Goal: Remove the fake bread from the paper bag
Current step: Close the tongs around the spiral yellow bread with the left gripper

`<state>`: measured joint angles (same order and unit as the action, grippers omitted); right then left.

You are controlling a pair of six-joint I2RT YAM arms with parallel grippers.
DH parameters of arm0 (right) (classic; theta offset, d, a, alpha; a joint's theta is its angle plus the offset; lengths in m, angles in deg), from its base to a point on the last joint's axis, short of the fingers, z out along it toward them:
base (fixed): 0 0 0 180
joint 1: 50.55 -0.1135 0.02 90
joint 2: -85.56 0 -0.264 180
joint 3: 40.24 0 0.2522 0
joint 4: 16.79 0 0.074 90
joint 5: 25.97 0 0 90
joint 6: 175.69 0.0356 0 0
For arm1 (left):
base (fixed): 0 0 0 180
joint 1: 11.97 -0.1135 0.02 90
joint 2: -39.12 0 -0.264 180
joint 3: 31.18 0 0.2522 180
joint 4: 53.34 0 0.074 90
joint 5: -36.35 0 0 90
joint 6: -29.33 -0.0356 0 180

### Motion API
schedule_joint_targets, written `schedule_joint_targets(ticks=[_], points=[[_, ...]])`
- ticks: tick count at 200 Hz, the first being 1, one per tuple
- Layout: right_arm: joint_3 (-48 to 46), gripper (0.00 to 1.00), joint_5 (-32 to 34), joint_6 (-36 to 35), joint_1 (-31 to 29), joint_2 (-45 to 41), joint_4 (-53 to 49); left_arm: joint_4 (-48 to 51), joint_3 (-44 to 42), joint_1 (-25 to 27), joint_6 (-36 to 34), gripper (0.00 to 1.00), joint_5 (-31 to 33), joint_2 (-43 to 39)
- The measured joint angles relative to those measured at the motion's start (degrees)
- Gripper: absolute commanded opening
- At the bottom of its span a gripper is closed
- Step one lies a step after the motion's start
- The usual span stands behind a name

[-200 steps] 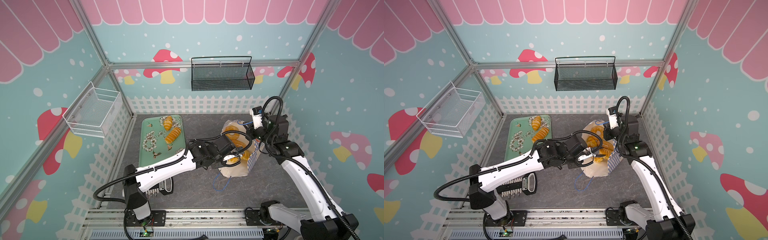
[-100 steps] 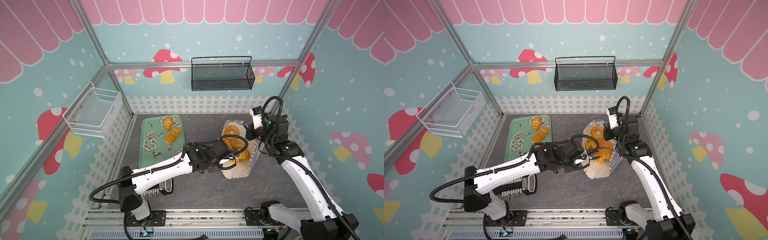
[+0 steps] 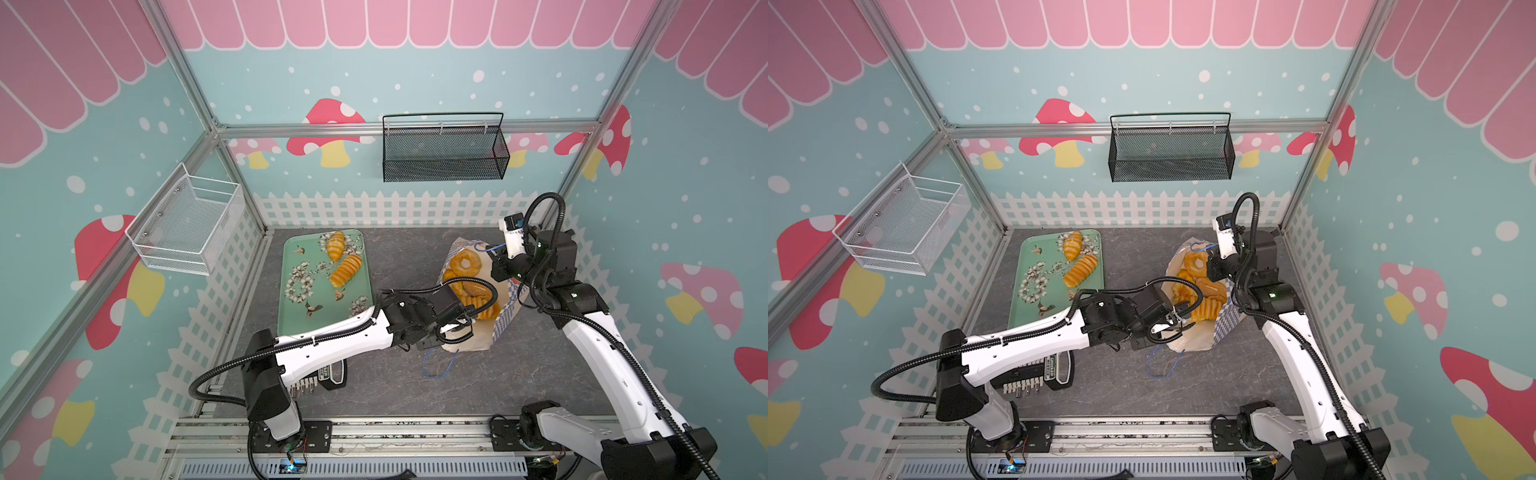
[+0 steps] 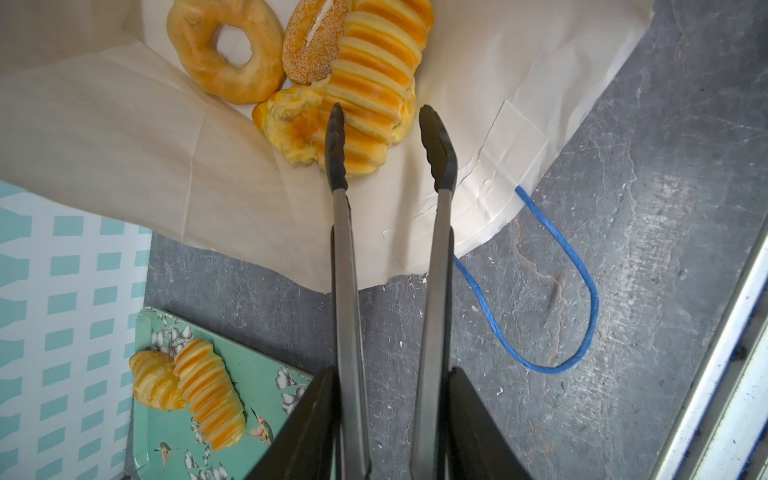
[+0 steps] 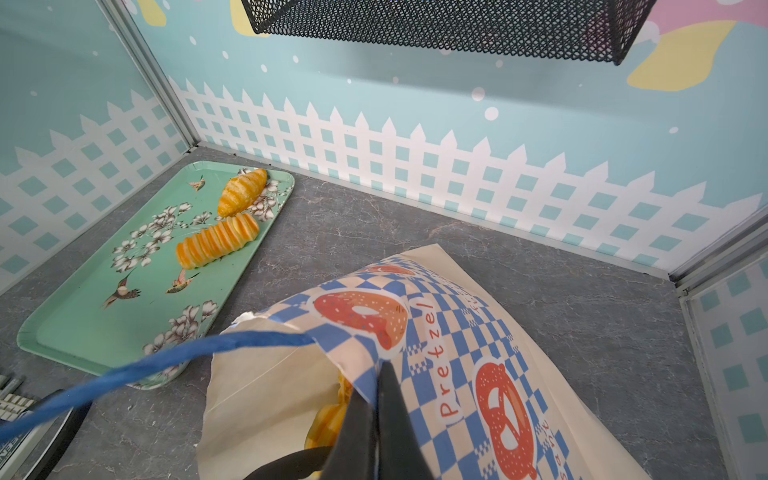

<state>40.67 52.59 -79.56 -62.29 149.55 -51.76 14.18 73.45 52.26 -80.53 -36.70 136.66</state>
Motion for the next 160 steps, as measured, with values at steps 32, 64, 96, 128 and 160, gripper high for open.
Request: schedule_joint_targets(ticks=[32, 64, 96, 128, 160], points=[[0.00, 0.00, 0.11, -0.11, 0.00, 0.00, -0.28, -0.85, 0.00, 0.04, -1.22, 0.40, 0.15, 0.09], [0.00, 0.00, 0.09, -0.11, 0.00, 0.00, -0.33, -2.21, -0.22, 0.04, -4.48, 0.40, 1.44, -0.33], [0.00, 0.00, 0.07, -0.11, 0.00, 0.00, -0.31, -3.48, -0.90, 0.04, -7.43, 0.41, 2.14, -1.86], [0.00, 0.00, 0.07, -0.11, 0.00, 0.00, -0.33, -4.22, -1.01, 0.04, -10.23, 0.45, 2.62, -2.43], [0.00, 0.00, 0.07, -0.11, 0.00, 0.00, -0.42, -4.55, -1.51, 0.04, -13.66, 0.47, 2.51, -2.40]])
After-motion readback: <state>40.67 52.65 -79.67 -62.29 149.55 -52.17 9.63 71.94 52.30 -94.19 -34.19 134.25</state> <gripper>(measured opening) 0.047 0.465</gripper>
